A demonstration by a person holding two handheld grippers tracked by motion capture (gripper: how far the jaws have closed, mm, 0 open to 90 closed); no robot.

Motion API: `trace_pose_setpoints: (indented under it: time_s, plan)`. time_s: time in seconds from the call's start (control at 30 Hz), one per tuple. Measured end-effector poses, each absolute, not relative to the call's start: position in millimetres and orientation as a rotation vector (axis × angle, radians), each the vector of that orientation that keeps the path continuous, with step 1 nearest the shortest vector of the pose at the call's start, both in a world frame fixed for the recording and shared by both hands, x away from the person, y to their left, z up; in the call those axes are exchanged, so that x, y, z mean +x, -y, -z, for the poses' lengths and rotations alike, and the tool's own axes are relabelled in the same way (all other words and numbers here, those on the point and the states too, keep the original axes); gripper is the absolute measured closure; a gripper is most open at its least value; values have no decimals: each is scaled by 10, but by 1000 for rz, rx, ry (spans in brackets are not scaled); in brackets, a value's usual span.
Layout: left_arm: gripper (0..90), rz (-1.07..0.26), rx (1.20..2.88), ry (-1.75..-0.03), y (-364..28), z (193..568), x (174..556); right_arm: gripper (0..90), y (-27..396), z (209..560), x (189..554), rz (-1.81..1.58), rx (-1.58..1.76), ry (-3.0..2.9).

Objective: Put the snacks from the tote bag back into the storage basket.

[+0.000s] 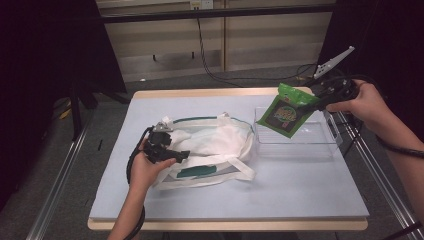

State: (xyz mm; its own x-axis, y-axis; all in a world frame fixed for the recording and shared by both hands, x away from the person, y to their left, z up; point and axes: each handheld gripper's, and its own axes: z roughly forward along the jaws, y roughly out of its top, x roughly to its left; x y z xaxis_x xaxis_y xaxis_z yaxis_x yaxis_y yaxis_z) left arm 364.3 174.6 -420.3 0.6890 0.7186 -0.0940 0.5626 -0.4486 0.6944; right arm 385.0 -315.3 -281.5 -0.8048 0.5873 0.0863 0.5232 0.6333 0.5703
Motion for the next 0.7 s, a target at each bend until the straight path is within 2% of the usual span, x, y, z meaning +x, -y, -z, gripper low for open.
trace_pose_setpoints:
  time_s: [0.7]
  plan:
    - [135, -281, 2176, -984, -1742, 4205, 3643, 762, 3227, 2968, 3869, -815, 871, -2750]
